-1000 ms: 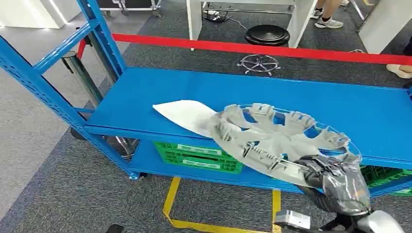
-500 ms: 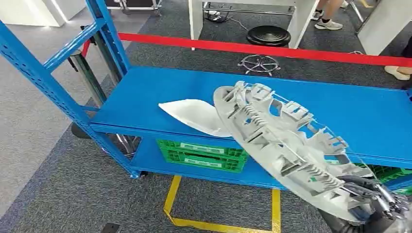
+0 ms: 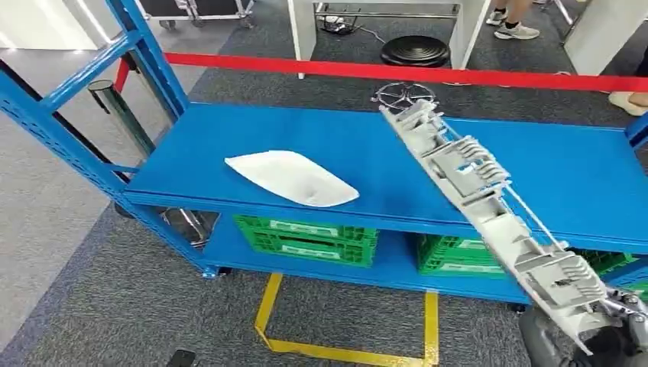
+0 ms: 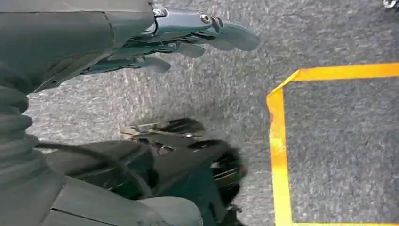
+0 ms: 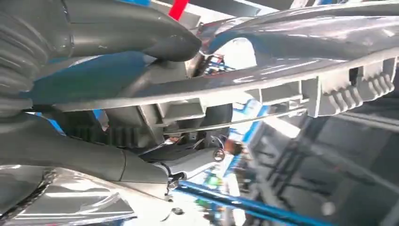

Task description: Take the parts from the cabinet and place them on the table.

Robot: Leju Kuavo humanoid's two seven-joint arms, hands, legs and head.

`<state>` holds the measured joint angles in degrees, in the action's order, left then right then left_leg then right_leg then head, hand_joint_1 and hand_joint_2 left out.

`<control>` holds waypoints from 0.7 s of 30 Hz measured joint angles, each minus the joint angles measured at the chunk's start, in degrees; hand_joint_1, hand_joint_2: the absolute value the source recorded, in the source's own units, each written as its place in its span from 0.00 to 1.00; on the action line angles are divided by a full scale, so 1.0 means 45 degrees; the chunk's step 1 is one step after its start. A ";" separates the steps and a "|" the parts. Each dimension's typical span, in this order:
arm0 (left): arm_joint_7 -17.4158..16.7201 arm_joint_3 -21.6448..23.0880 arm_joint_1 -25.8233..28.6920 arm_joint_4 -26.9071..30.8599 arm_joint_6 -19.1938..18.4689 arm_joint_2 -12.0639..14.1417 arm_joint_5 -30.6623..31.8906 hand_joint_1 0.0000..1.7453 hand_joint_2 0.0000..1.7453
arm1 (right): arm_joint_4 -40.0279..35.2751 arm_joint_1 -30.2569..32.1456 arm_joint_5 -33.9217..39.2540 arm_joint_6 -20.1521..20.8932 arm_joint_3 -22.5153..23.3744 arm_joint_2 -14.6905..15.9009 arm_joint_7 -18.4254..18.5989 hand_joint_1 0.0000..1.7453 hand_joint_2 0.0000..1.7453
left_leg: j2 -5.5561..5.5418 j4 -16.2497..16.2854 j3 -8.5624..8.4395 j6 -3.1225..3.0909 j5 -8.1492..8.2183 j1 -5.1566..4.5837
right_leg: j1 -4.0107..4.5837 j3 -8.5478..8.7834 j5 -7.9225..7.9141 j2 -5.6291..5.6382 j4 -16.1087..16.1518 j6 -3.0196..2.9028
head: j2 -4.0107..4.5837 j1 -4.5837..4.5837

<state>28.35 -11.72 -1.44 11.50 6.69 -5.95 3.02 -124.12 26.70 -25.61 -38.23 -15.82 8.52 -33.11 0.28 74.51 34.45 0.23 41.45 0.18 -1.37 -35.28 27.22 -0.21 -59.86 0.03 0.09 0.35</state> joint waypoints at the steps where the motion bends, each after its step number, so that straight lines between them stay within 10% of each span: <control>1: -0.0005 -0.0005 0.0008 0.0000 0.0000 -0.0005 0.0005 0.00 1.00 | 0.0049 0.0019 0.0034 0.0000 0.0000 -0.0058 0.0000 1.00 1.00 | -0.0001 0.0101 -0.0037 -0.0036 -0.0087 -0.0001 | 0.0033 -0.0103 -0.0081 0.0002 -0.0002 -0.0013 | 0.0000 0.0000; 5: -0.0009 -0.0005 -0.0056 0.0000 0.0048 0.0009 0.0029 0.00 1.00 | 0.0174 0.0091 0.0063 0.0000 0.0014 -0.0251 -0.0058 1.00 1.00 | -0.0020 -0.3617 -0.2181 -0.0481 -0.1701 -0.0115 | 0.0124 -0.0417 -0.0445 0.0020 -0.0002 0.0030 | 0.0000 0.0004; 10: -0.0068 -0.0005 -0.0059 0.0000 0.0121 0.0000 0.0185 0.00 1.00 | 0.0432 0.0134 0.0243 0.0194 0.0073 -0.0563 -0.0209 1.00 1.00 | -0.0028 -0.4193 -0.2076 -0.0529 -0.2146 -0.0232 | 0.0086 -0.0398 -0.1094 -0.0003 0.0344 0.0499 | 0.0000 -0.0019; 14: -0.0078 -0.0010 -0.0117 0.0000 0.0175 -0.0015 0.0340 0.00 1.00 | 0.0851 0.0115 0.0213 0.0418 0.0301 -0.0690 -0.0262 1.00 1.00 | 0.0071 -0.4284 -0.1377 -0.0753 -0.2781 -0.0167 | 0.0050 -0.1031 0.1552 0.0034 -0.1777 0.0570 | 0.0000 0.0014; 16: -0.0082 -0.0005 -0.0123 0.0000 0.0243 -0.0019 0.0389 0.00 1.00 | 0.1185 0.0091 0.0199 0.0554 0.0384 -0.0757 -0.0282 1.00 1.00 | -0.0010 -0.4228 -0.0977 -0.0725 -0.3084 -0.0201 | 0.0062 -0.1085 0.1881 0.0039 -0.3228 0.0597 | 0.0000 0.0015; 19: -0.0078 -0.0010 -0.0140 0.0000 0.0345 -0.0019 0.0384 0.00 1.00 | 0.1608 0.0044 0.0209 0.0729 0.0471 -0.0874 -0.0282 1.00 1.00 | -0.0204 -0.4017 -0.0325 -0.0656 -0.3423 -0.0206 | 0.0069 0.0325 0.0470 0.0113 -0.2102 0.0519 | 0.0000 0.0005; 21: -0.0068 -0.0010 -0.0180 0.0000 0.0345 -0.0024 0.0345 0.00 1.00 | 0.1758 -0.0068 0.0272 0.0792 0.0549 -0.0942 -0.0282 1.00 1.00 | -0.0395 -0.3800 -0.0008 -0.0556 -0.3559 -0.0242 | 0.0080 0.1917 0.0903 0.0843 0.0030 0.0392 | 0.0000 0.0000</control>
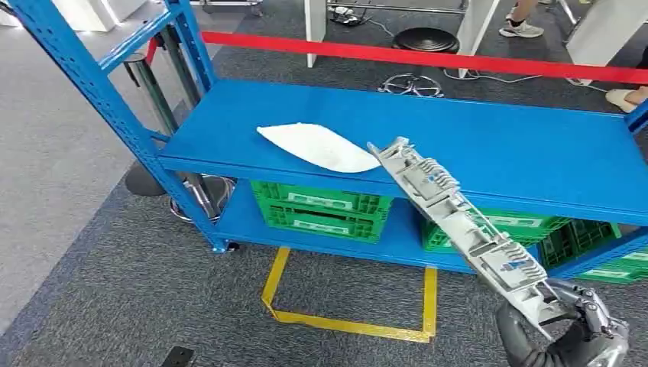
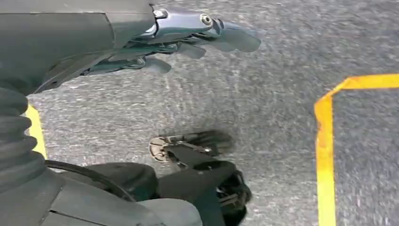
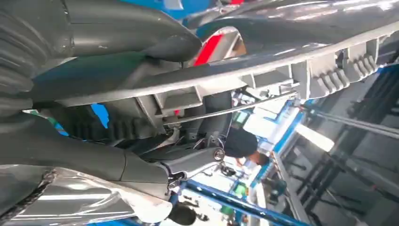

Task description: Take the parts from the cabinet and place them on the table.

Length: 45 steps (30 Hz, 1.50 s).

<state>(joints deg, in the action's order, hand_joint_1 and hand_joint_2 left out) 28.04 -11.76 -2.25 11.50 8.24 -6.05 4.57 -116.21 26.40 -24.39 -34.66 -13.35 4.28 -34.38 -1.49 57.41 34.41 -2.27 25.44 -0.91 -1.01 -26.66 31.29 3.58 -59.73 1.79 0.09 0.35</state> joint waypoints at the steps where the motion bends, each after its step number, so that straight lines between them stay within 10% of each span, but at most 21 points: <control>1: 0.0034 -0.0019 -0.0033 0.0000 0.0000 0.0005 -0.0054 0.00 1.00 | 0.0063 -0.0066 0.0039 0.0063 0.0024 -0.0049 -0.0034 1.00 1.00 | -0.0131 0.0115 0.0098 0.0055 -0.0112 -0.0017 | -0.0050 0.0421 0.0249 0.0014 0.0683 0.0040 | 0.0000 -0.0054; 5: 0.0180 -0.0229 0.0022 0.0000 0.0068 0.0073 -0.0229 0.00 1.00 | 0.0447 -0.0400 0.0175 0.0413 0.0131 -0.0243 -0.0170 1.00 1.00 | -0.0484 0.0267 0.0578 0.0308 -0.0341 0.0006 | -0.0148 0.0021 0.0211 -0.0574 0.0859 -0.0185 | 0.0000 -0.0019; 9: 0.0243 -0.0340 0.0114 0.0000 0.0092 0.0063 -0.0335 0.00 1.00 | 0.0713 -0.0474 0.0223 0.0553 0.0213 -0.0355 -0.0175 1.00 1.00 | 0.0157 0.3101 0.1121 0.0662 0.2235 0.0199 | -0.0095 -0.0435 -0.0120 -0.1159 0.0825 -0.0383 | 0.0000 -0.0150; 11: 0.0296 -0.0447 0.0121 0.0000 0.0117 0.0049 -0.0482 0.00 1.00 | 0.0860 -0.0636 0.0306 0.0724 0.0238 -0.0394 -0.0224 1.00 1.00 | 0.0204 0.3937 0.1007 0.0765 0.1874 0.0310 | -0.0092 -0.0593 -0.0284 -0.1495 0.0725 -0.0360 | 0.0000 -0.0155; 14: 0.0325 -0.0694 0.0147 0.0000 0.0204 0.0053 -0.0762 0.00 1.00 | 0.1073 -0.0984 0.0461 0.0986 0.0306 -0.0413 -0.0355 1.00 1.00 | 0.0562 0.1949 -0.0598 0.0806 0.0601 0.0408 | -0.0119 -0.1026 -0.0461 -0.1822 0.0463 -0.0211 | 0.0000 -0.0160; 16: 0.0398 -0.0864 0.0123 0.0000 0.0271 0.0020 -0.0932 0.00 1.00 | 0.1223 -0.1186 0.0563 0.1213 0.0359 -0.0437 -0.0451 1.00 1.00 | 0.1195 0.0214 -0.1596 0.0666 0.1105 0.0215 | -0.0048 -0.1150 -0.0563 -0.2059 0.0341 -0.0056 | 0.0000 -0.0165; 19: 0.0442 -0.1166 0.0195 0.0000 0.0417 -0.0005 -0.1205 0.00 1.00 | 0.1442 -0.1687 0.0718 0.1563 0.0374 -0.0471 -0.0592 1.00 1.00 | 0.0834 0.0084 -0.1331 0.0506 0.1131 0.0183 | -0.0060 -0.1279 -0.0822 -0.2424 0.0348 0.0219 | 0.0000 -0.0170; 20: 0.0442 -0.1283 0.0233 0.0000 0.0471 -0.0010 -0.1303 0.00 1.00 | 0.1543 -0.1842 0.0752 0.1660 0.0379 -0.0501 -0.0636 1.00 1.00 | 0.0727 -0.0020 -0.1228 0.0326 0.1008 0.0278 | -0.0082 -0.1395 -0.0708 -0.2311 0.0302 0.0300 | 0.0000 -0.0160; 22: 0.0442 -0.1495 0.0271 0.0000 0.0549 -0.0024 -0.1434 0.00 1.00 | 0.1777 -0.2046 0.0820 0.1797 0.0403 -0.0515 -0.0709 1.00 1.00 | 0.0544 -0.0016 -0.0890 0.0077 0.0749 0.0253 | -0.0110 -0.1770 0.0499 -0.1127 -0.0587 0.0308 | 0.0000 -0.0141; 25: 0.0442 -0.1730 0.0283 0.0000 0.0602 -0.0092 -0.1579 0.00 1.00 | 0.2103 -0.2301 0.0845 0.1996 0.0403 -0.0569 -0.0729 1.00 1.00 | 0.0098 0.0000 -0.0336 -0.0070 0.0298 0.0046 | 0.0024 -0.2381 0.1919 -0.0835 -0.3178 0.0167 | 0.0000 -0.0136; 27: 0.0447 -0.1919 0.0343 0.0000 0.0670 -0.0136 -0.1696 0.00 1.00 | 0.2360 -0.2475 0.0844 0.2141 0.0393 -0.0622 -0.0738 1.00 1.00 | -0.0190 0.0017 0.0023 -0.0105 0.0013 -0.0076 | 0.0167 -0.1930 0.1185 -0.0799 -0.3033 -0.0074 | 0.0000 -0.0146; 29: 0.0447 -0.2054 0.0372 0.0000 0.0685 -0.0175 -0.1734 0.00 1.00 | 0.2506 -0.2613 0.0835 0.2186 0.0393 -0.0646 -0.0743 1.00 1.00 | -0.0538 0.0040 0.0301 -0.0099 -0.0262 -0.0164 | 0.0363 -0.0620 0.0155 -0.0492 -0.1175 -0.0393 | 0.0000 -0.0146; 31: 0.0456 -0.2117 0.0345 0.0000 0.0690 -0.0257 -0.1759 0.00 1.00 | 0.2569 -0.2712 0.0835 0.2190 0.0393 -0.0675 -0.0748 1.00 1.00 | -0.0804 0.0081 0.0464 -0.0072 -0.0526 -0.0258 | 0.0372 0.0679 0.0461 0.0372 0.0771 -0.0699 | 0.0000 -0.0175; 35: 0.0466 -0.2337 0.0481 0.0000 0.0734 -0.0243 -0.1871 0.00 1.00 | 0.2710 -0.2936 0.0786 0.2336 0.0320 -0.0778 -0.0782 1.00 1.00 | -0.1336 -0.0007 0.0829 0.0185 -0.1101 -0.0201 | 0.0267 0.0350 0.0216 -0.0239 0.1195 -0.0593 | 0.0000 -0.0141; 37: 0.0447 -0.2419 0.0551 0.0000 0.0802 -0.0306 -0.1924 0.00 1.00 | 0.2827 -0.3063 0.0777 0.2390 0.0311 -0.0865 -0.0758 1.00 1.00 | -0.0276 0.0710 0.1082 0.0343 0.0143 -0.0155 | 0.0270 0.0108 0.0017 -0.0589 0.1209 -0.0820 | 0.0000 -0.0247; 40: 0.0442 -0.2545 0.0523 0.0000 0.0855 -0.0325 -0.1938 0.00 1.00 | 0.3007 -0.3137 0.0738 0.2409 0.0238 -0.0918 -0.0724 1.00 1.00 | 0.0195 0.3553 0.1567 0.0691 0.1934 0.0197 | 0.0274 -0.0315 -0.0308 -0.1263 0.1156 -0.0734 | 0.0000 -0.0267; 43: 0.0422 -0.2589 0.0547 0.0000 0.0889 -0.0340 -0.1939 0.00 1.00 | 0.3176 -0.3243 0.0709 0.2409 0.0160 -0.0952 -0.0724 1.00 1.00 | 0.0286 0.3694 0.0887 0.1000 0.0646 0.0508 | 0.0204 -0.0758 -0.0598 -0.1842 0.0932 -0.0566 | 0.0000 -0.0267; 45: 0.0422 -0.2599 0.0555 0.0000 0.0894 -0.0355 -0.1934 0.00 1.00 | 0.3244 -0.3281 0.0699 0.2409 0.0116 -0.0967 -0.0724 1.00 1.00 | 0.0868 0.1450 -0.0771 0.1133 0.0310 0.0611 | 0.0188 -0.1042 -0.0678 -0.2139 0.0674 -0.0437 | 0.0000 -0.0282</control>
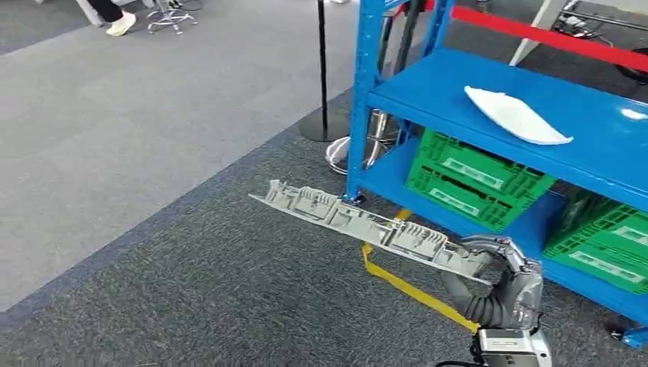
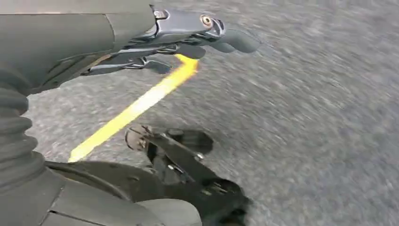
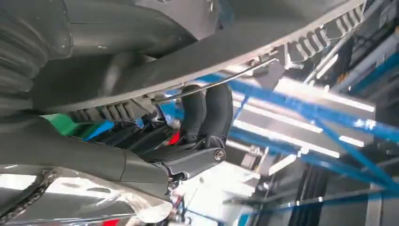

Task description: Take the parts from the cabinet and place them on the table.

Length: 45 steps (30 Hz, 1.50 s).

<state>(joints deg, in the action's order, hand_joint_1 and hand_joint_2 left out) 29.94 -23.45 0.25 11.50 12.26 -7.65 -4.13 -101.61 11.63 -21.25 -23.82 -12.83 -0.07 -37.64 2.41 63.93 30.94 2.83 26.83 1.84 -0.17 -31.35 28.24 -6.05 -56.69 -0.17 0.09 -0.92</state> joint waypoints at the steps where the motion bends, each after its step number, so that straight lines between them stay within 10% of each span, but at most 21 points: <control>1: 0.0000 -0.0009 -0.0029 0.0000 -0.0005 -0.0034 0.0010 0.00 1.00 | 0.0005 0.0008 -0.0005 0.0000 -0.0005 -0.0010 0.0000 1.00 1.00 | 0.0455 -0.1009 -0.0626 0.0039 0.0467 -0.0123 | 0.0008 -0.0141 -0.0027 -0.0133 -0.0119 0.0076 | 0.0000 -0.0049; 2: 0.0000 -0.0029 -0.0048 0.0000 0.0000 -0.0044 0.0010 0.00 1.00 | 0.0024 -0.0027 -0.0009 -0.0005 -0.0005 -0.0019 0.0000 1.00 1.00 | 0.0401 -0.1431 -0.0740 -0.0278 0.0690 -0.0199 | 0.0013 -0.0187 -0.0114 -0.0278 -0.0135 0.0198 | 0.0000 0.0005; 5: 0.0000 -0.0097 0.0037 0.0000 0.0005 -0.0044 0.0015 0.00 1.00 | 0.0102 -0.0126 -0.0010 -0.0005 -0.0034 -0.0049 0.0000 1.00 1.00 | 0.0020 -0.1550 -0.0360 -0.0544 0.0559 -0.0281 | -0.0062 -0.0367 -0.0350 -0.0639 -0.0179 0.0466 | 0.0000 -0.0019; 8: -0.0044 -0.0156 0.0042 0.0000 0.0054 -0.0044 0.0020 0.00 1.00 | 0.0209 -0.0107 -0.0034 0.0005 -0.0039 -0.0049 0.0015 1.00 1.00 | -0.0295 -0.1592 0.0074 -0.1008 0.0140 -0.0304 | -0.0150 -0.0938 0.1472 0.0996 -0.1588 0.0528 | 0.0000 0.0034; 11: -0.0063 -0.0175 0.0022 0.0000 0.0053 -0.0048 0.0146 0.00 1.00 | 0.0350 -0.0113 -0.0039 0.0034 -0.0063 -0.0044 0.0039 1.00 1.00 | -0.0765 -0.1582 0.0638 -0.1141 -0.0321 -0.0514 | -0.0066 -0.1385 0.2489 0.1321 -0.3953 0.0389 | 0.0000 0.0029; 13: -0.0112 -0.0194 0.0031 0.0000 0.0053 -0.0044 0.0170 0.00 1.00 | 0.0417 -0.0126 -0.0039 0.0048 -0.0112 -0.0044 0.0053 1.00 1.00 | -0.1096 -0.1553 0.1005 -0.1131 -0.0618 -0.0589 | 0.0002 -0.0732 0.1587 0.1351 -0.3396 0.0236 | 0.0000 0.0015; 15: -0.0112 -0.0214 0.0025 0.0000 0.0034 -0.0044 0.0223 0.00 1.00 | 0.0423 -0.0148 -0.0039 0.0068 -0.0131 -0.0044 0.0058 1.00 1.00 | -0.1447 -0.1539 0.1292 -0.1075 -0.0922 -0.0602 | 0.0044 0.0642 0.0837 0.1782 -0.1387 0.0086 | 0.0000 0.0019; 16: -0.0112 -0.0219 0.0010 0.0000 0.0010 -0.0044 0.0247 0.00 1.00 | 0.0423 -0.0187 -0.0039 0.0088 -0.0141 -0.0044 0.0073 1.00 1.00 | -0.1563 -0.1512 0.1432 -0.1029 -0.1051 -0.0647 | 0.0054 0.1419 0.1056 0.2430 -0.0266 0.0036 | 0.0000 0.0029; 17: -0.0107 -0.0219 -0.0005 0.0000 -0.0005 -0.0039 0.0272 0.00 1.00 | 0.0422 -0.0200 -0.0043 0.0092 -0.0160 -0.0044 0.0082 1.00 1.00 | -0.1688 -0.1463 0.1540 -0.1000 -0.1237 -0.0694 | -0.0054 0.1868 0.1254 0.2523 0.0591 0.0052 | 0.0000 -0.0009; 21: 0.0023 -0.0282 0.0107 0.0000 -0.0053 0.0055 0.0476 0.00 1.00 | 0.0491 -0.0263 -0.0034 0.0145 -0.0281 -0.0044 0.0146 1.00 1.00 | -0.2067 -0.1573 0.1804 -0.0813 -0.1610 -0.0664 | -0.0103 0.1378 0.0915 0.1805 0.0476 -0.0024 | 0.0000 0.0053; 23: 0.0049 -0.0282 0.0096 0.0000 -0.0145 0.0020 0.0525 0.00 1.00 | 0.0505 -0.0266 -0.0029 0.0175 -0.0325 -0.0044 0.0160 1.00 1.00 | -0.1016 -0.0467 0.2071 -0.0608 -0.0169 -0.0653 | -0.0018 0.1161 0.0758 0.1468 0.0473 -0.0289 | 0.0000 -0.0073; 25: 0.0102 -0.0282 0.0059 0.0000 -0.0228 0.0020 0.0622 0.00 1.00 | 0.0510 -0.0254 -0.0024 0.0180 -0.0316 -0.0044 0.0175 1.00 1.00 | -0.0676 0.1626 0.2478 -0.0469 0.1076 -0.0498 | 0.0042 0.0941 0.0598 0.1036 0.0460 -0.0297 | 0.0000 -0.0083; 34: 0.0116 -0.0282 0.0056 0.0000 -0.0258 0.0020 0.0651 0.00 1.00 | 0.0515 -0.0239 -0.0029 0.0180 -0.0316 -0.0039 0.0175 1.00 1.00 | -0.0645 0.2081 0.2539 -0.0446 0.1151 -0.0466 | 0.0051 0.0881 0.0554 0.0914 0.0454 -0.0288 | 0.0000 -0.0083; 36: 0.0160 -0.0282 0.0083 0.0000 -0.0321 0.0015 0.0714 0.00 1.00 | 0.0515 -0.0216 -0.0029 0.0180 -0.0321 -0.0039 0.0194 1.00 1.00 | -0.0593 0.2542 0.2267 -0.0410 0.0491 -0.0404 | 0.0070 0.0717 0.0417 0.0513 0.0408 -0.0250 | 0.0000 -0.0082; 37: 0.0262 -0.0287 0.0107 0.0000 -0.0350 0.0029 0.0816 0.00 1.00 | 0.0510 -0.0214 -0.0034 0.0209 -0.0320 -0.0039 0.0233 1.00 1.00 | -0.0005 -0.0550 0.0043 -0.0766 -0.0251 -0.0553 | 0.0120 0.0630 0.0276 0.0045 0.0360 -0.0185 | 0.0000 -0.0073; 38: 0.0301 -0.0282 0.0125 0.0000 -0.0297 0.0063 0.0913 0.00 1.00 | 0.0505 -0.0251 -0.0039 0.0247 -0.0340 -0.0039 0.0248 1.00 1.00 | 0.0124 -0.1827 -0.0436 -0.1068 0.0121 -0.0809 | 0.0110 0.0526 0.0120 -0.0605 0.0353 0.0069 | 0.0000 -0.0082; 39: 0.0306 -0.0287 0.0101 0.0000 -0.0248 0.0039 0.0933 0.00 1.00 | 0.0476 -0.0287 -0.0058 0.0277 -0.0330 -0.0029 0.0248 1.00 1.00 | -0.0235 -0.2388 -0.0556 -0.1260 -0.0068 -0.0598 | 0.0025 -0.0076 0.0959 0.1062 -0.0710 0.0215 | 0.0000 -0.0053; 42: 0.0306 -0.0287 0.0046 0.0000 -0.0180 0.0010 0.1059 0.00 1.00 | 0.0495 -0.0225 -0.0088 0.0316 -0.0335 -0.0005 0.0262 1.00 1.00 | -0.0674 -0.2290 -0.0376 -0.1259 -0.0150 -0.0596 | -0.0036 -0.1363 0.2055 0.1335 -0.3606 0.0378 | 0.0000 -0.0039; 45: 0.0306 -0.0287 0.0057 0.0000 -0.0092 -0.0043 0.1151 0.00 1.00 | 0.0515 -0.0211 -0.0097 0.0359 -0.0340 0.0010 0.0262 1.00 1.00 | -0.1195 -0.1961 -0.0223 -0.1157 -0.0096 -0.0473 | -0.0213 -0.0801 0.0865 0.1360 -0.2376 0.0570 | 0.0000 -0.0049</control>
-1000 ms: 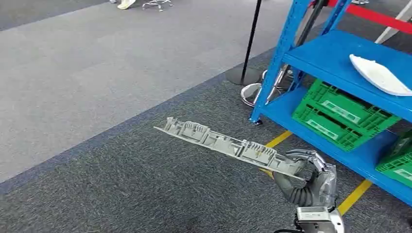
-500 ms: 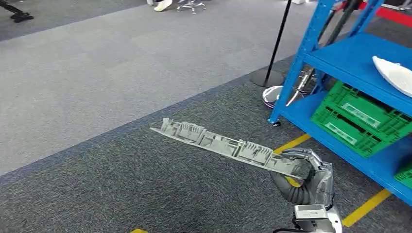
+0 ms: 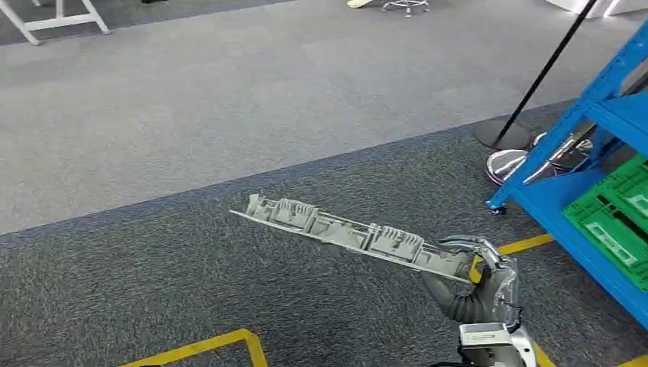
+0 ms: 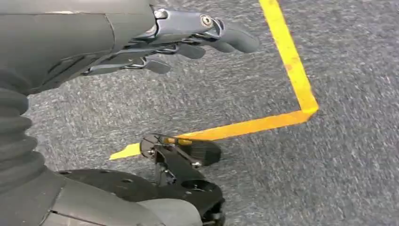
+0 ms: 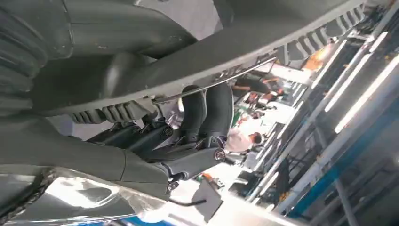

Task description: Take the parts from the cabinet and place them on the table.

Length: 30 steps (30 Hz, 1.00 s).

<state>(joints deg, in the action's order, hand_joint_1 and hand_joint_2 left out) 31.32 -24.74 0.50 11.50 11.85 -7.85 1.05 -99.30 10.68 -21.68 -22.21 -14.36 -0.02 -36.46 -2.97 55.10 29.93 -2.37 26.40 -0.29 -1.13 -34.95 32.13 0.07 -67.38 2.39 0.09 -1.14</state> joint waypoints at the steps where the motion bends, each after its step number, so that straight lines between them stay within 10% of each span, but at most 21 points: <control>1: 0.0000 0.0000 -0.0011 0.0000 0.0019 -0.0010 0.0025 0.00 1.00 | 0.0000 -0.0011 0.0000 0.0020 0.0000 0.0005 0.0000 1.00 1.00 | -0.0179 0.0191 0.0069 0.0110 0.0077 0.0057 | -0.0106 0.0523 -0.0566 0.0187 0.1083 0.0093 | 0.0000 0.0010; 3: 0.0000 0.0000 -0.0079 0.0000 0.0092 0.0014 0.0044 0.00 1.00 | 0.0019 -0.0034 -0.0024 0.0078 -0.0005 0.0005 -0.0009 1.00 1.00 | -0.0479 0.0773 0.0445 0.0344 0.0257 0.0045 | -0.0235 0.0946 -0.0357 0.1129 0.2014 0.0221 | 0.0000 0.0098; 7: 0.0019 0.0000 0.0033 0.0000 0.0126 -0.0010 0.0059 0.00 1.00 | 0.0019 -0.0070 -0.0088 0.0117 0.0005 0.0010 -0.0005 1.00 1.00 | -0.0916 0.0890 0.0864 0.0528 0.0138 0.0127 | -0.0202 0.0794 -0.0384 0.0549 0.1749 -0.0184 | 0.0000 0.0039; 9: 0.0024 0.0000 0.0024 0.0000 0.0126 -0.0025 0.0083 0.00 1.00 | -0.0004 -0.0115 -0.0117 0.0136 -0.0015 0.0005 -0.0010 1.00 1.00 | 0.0180 0.1664 0.1175 0.0640 0.0722 0.0075 | -0.0141 0.0794 -0.0422 0.0251 0.1778 -0.0366 | 0.0000 -0.0120; 11: 0.0029 0.0000 -0.0043 0.0000 0.0116 -0.0025 0.0122 0.00 1.00 | -0.0005 -0.0120 -0.0156 0.0136 0.0010 0.0005 -0.0015 1.00 1.00 | 0.0535 0.3746 0.2100 0.0705 0.1753 0.0123 | -0.0048 0.0746 -0.0414 -0.0178 0.1775 -0.0421 | 0.0000 -0.0107; 13: 0.0029 0.0000 -0.0036 0.0000 0.0116 -0.0039 0.0156 0.00 1.00 | 0.0000 -0.0122 -0.0234 0.0170 0.0000 0.0005 -0.0005 1.00 1.00 | 0.0563 0.4809 0.2529 0.0683 0.2033 0.0130 | 0.0013 0.0712 -0.0406 -0.0540 0.1772 -0.0439 | 0.0000 -0.0102; 16: 0.0039 0.0000 0.0005 0.0000 0.0116 -0.0044 0.0161 0.00 1.00 | -0.0005 -0.0173 -0.0248 0.0180 -0.0010 0.0005 -0.0005 1.00 1.00 | 0.0717 0.2479 0.1243 0.0469 0.0680 0.0065 | 0.0068 0.0753 -0.0398 -0.0974 0.1778 -0.0450 | 0.0000 -0.0102; 18: 0.0058 0.0000 -0.0048 0.0000 0.0116 -0.0025 0.0170 0.00 1.00 | -0.0010 -0.0184 -0.0253 0.0180 -0.0019 0.0005 -0.0005 1.00 1.00 | 0.1679 0.0998 0.0475 0.0325 0.0488 -0.0191 | 0.0106 0.0770 -0.0382 -0.1217 0.1793 -0.0427 | 0.0000 -0.0107; 22: 0.0102 0.0000 -0.0011 0.0000 0.0116 -0.0020 0.0175 0.00 1.00 | -0.0010 -0.0272 -0.0292 0.0180 -0.0034 0.0005 -0.0010 1.00 1.00 | 0.1188 0.0686 0.0599 0.0112 0.0306 -0.0302 | 0.0094 0.0821 -0.0421 -0.1722 0.1896 -0.0224 | 0.0000 -0.0107; 25: 0.0121 -0.0010 -0.0039 0.0000 0.0136 -0.0005 0.0214 0.00 1.00 | -0.0010 -0.0340 -0.0340 0.0195 -0.0034 0.0005 -0.0034 1.00 1.00 | 0.0835 0.0506 0.0527 -0.0044 0.0113 -0.0154 | 0.0018 0.0141 0.0485 -0.0208 0.0563 -0.0167 | 0.0000 -0.0034; 28: 0.0121 -0.0015 -0.0081 0.0000 0.0131 -0.0024 0.0331 0.00 1.00 | 0.0034 -0.0318 -0.0457 0.0214 -0.0039 0.0010 -0.0015 1.00 1.00 | 0.0340 0.0520 0.0566 -0.0088 0.0099 -0.0179 | 0.0056 -0.1080 0.1311 -0.0034 -0.1882 -0.0114 | 0.0000 -0.0024; 30: 0.0126 -0.0015 -0.0049 0.0000 0.0131 -0.0029 0.0389 0.00 1.00 | 0.0044 -0.0331 -0.0467 0.0219 -0.0039 0.0010 -0.0015 1.00 1.00 | -0.0035 0.0564 0.0555 -0.0084 0.0097 -0.0173 | 0.0048 -0.0753 0.0524 -0.0027 -0.1060 -0.0132 | 0.0000 -0.0024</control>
<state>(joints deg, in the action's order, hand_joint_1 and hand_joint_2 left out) 31.89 -24.81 0.28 11.50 12.44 -7.98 2.80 -99.10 9.19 -23.78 -21.22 -14.53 0.02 -36.52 -3.12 57.64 32.43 -2.75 26.83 -1.07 -0.91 -38.34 34.49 -0.05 -72.16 1.80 0.09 -1.25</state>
